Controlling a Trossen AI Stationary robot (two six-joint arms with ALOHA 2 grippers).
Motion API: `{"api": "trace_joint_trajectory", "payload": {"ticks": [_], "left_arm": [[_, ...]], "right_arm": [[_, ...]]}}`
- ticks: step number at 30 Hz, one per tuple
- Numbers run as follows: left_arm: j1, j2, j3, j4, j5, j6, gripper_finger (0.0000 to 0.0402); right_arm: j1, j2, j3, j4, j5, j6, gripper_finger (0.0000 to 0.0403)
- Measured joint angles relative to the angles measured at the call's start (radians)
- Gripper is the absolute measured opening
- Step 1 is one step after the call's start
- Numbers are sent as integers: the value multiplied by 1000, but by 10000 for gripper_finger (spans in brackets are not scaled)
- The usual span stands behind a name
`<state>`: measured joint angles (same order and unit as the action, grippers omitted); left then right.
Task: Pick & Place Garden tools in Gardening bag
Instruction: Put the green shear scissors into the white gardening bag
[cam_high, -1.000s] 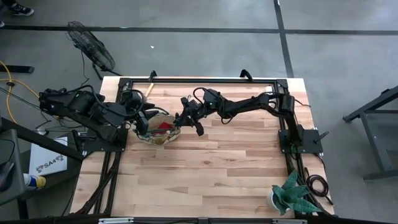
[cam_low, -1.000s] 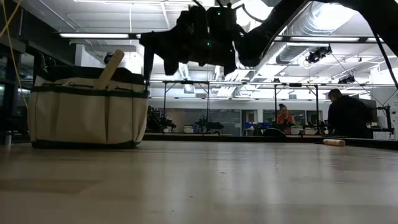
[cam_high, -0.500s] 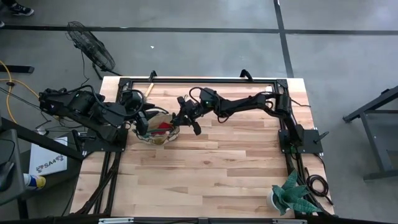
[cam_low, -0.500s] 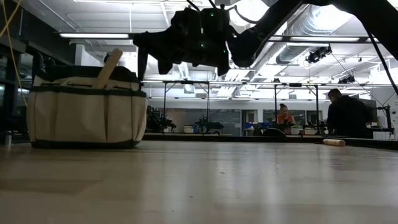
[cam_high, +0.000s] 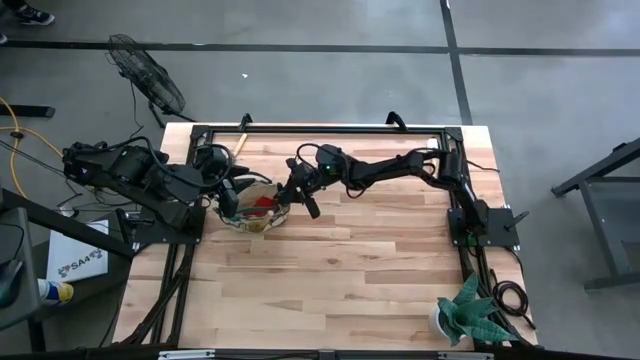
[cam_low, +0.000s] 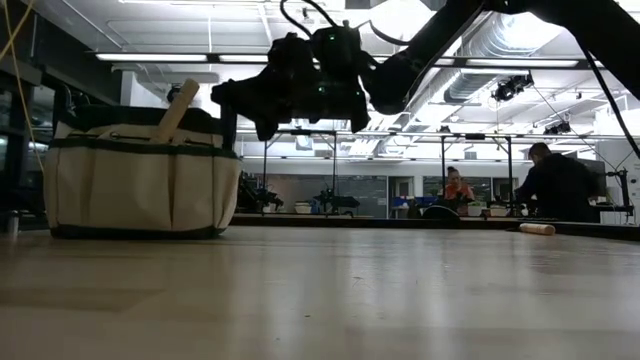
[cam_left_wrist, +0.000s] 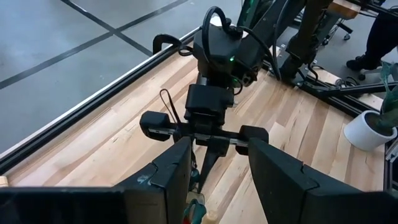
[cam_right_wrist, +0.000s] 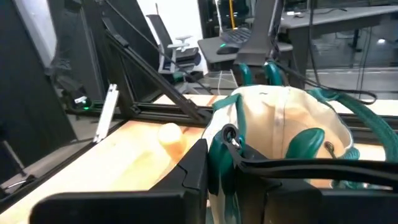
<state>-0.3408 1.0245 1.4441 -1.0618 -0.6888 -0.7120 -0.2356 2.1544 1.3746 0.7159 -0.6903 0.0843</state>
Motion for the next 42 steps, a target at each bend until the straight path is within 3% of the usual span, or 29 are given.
{"api": "trace_joint_trajectory", "payload": {"ticks": [7, 28, 32, 38, 42], "left_arm": [[0, 0, 0, -3, 2, 2, 157], [0, 0, 0, -2, 6, 8, 157], [0, 0, 0, -2, 7, 8, 157], [0, 0, 0, 6, 7, 8, 157], [0, 0, 0, 9, 10, 8, 157]], "right_arm": [[0, 0, 0, 21, 25, 0, 69], [17, -6, 0, -12, 30, 80, 78], [18, -8, 0, -9, 31, 100, 116], [17, -8, 0, -7, 37, 131, 218], [18, -30, -1, -20, 64, 130, 266]]}}
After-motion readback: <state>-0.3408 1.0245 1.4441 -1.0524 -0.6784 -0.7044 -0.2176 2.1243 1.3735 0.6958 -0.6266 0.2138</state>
